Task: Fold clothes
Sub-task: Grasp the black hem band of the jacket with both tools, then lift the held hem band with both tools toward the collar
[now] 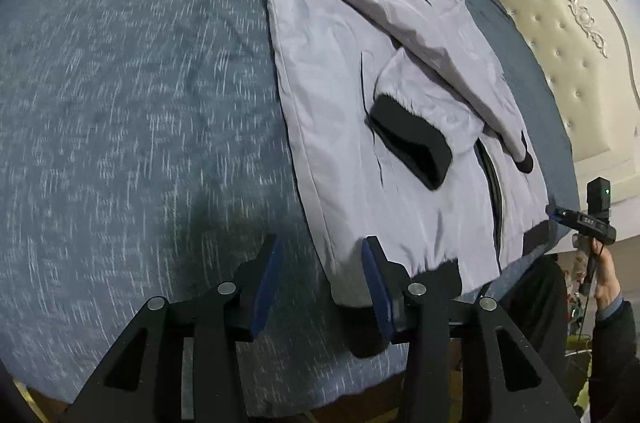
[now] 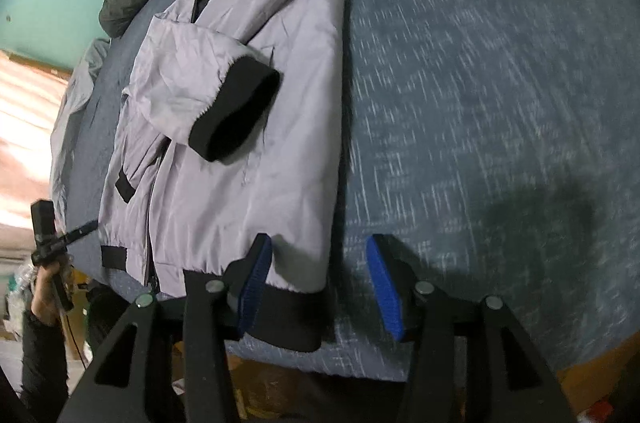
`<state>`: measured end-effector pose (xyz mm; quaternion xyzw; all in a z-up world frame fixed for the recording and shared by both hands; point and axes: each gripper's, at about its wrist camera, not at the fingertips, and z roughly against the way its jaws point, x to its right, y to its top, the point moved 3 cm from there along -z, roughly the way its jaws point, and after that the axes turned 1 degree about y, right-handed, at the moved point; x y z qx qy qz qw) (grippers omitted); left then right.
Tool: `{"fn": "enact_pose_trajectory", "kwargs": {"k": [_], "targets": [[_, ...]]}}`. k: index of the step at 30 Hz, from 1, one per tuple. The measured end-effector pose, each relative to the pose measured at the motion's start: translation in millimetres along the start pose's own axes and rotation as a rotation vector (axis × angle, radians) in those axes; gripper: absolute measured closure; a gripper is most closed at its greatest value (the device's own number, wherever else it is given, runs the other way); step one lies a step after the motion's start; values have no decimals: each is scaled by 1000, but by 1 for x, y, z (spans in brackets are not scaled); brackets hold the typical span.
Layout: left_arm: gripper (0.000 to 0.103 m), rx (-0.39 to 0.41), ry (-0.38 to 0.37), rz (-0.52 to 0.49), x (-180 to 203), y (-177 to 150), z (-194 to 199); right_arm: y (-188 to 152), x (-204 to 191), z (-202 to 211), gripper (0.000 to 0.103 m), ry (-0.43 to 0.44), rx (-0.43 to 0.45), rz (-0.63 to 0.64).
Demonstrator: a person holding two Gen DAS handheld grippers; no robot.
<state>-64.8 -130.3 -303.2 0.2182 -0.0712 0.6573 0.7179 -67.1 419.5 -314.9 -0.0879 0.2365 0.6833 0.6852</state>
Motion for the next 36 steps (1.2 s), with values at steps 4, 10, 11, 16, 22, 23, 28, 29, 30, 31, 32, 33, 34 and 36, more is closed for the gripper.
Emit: {"fn": "enact_pose_trajectory", "kwargs": {"k": [4, 10, 11, 16, 22, 23, 28, 29, 30, 31, 32, 33, 34, 36], "targets": [[58, -10, -17, 13, 4, -7, -3, -5, 1, -1, 53, 9, 4, -9], [58, -23, -2, 3, 11, -14, -8, -12, 3, -2, 52, 22, 11, -21], [58, -25, -2, 3, 12, -15, -9, -13, 3, -2, 52, 25, 11, -22], [58, -35, 0, -6, 16, -18, -13, -16, -2, -6, 52, 32, -14, -12], [58, -41, -18, -7, 19, -21, -17, -17, -7, -8, 52, 46, -24, -8], [58, -42, -21, -10, 19, -21, -18, -17, -8, -10, 52, 41, -28, -4], [58, -48, -32, -8, 17, -25, -20, -18, -11, -11, 52, 38, -27, 0], [58, -47, -35, -8, 17, -26, -20, -17, -12, -11, 52, 41, -25, -1], [58, -45, -37, -10, 18, -26, -20, -17, -12, -11, 52, 43, -23, -1], [58, -42, -39, -12, 19, -26, -20, -17, -12, -11, 52, 43, -23, -2], [62, -36, -46, -17, 21, -27, -19, -17, -12, -12, 52, 41, -24, -2], [69, -34, -49, -21, 23, -27, -19, -17, -12, -13, 52, 40, -26, -2], [70, -34, -51, -25, 25, -27, -19, -16, -12, -14, 52, 38, -29, -5], [73, -33, -57, -26, 26, -27, -20, -16, -12, -16, 52, 36, -31, -12]]}}
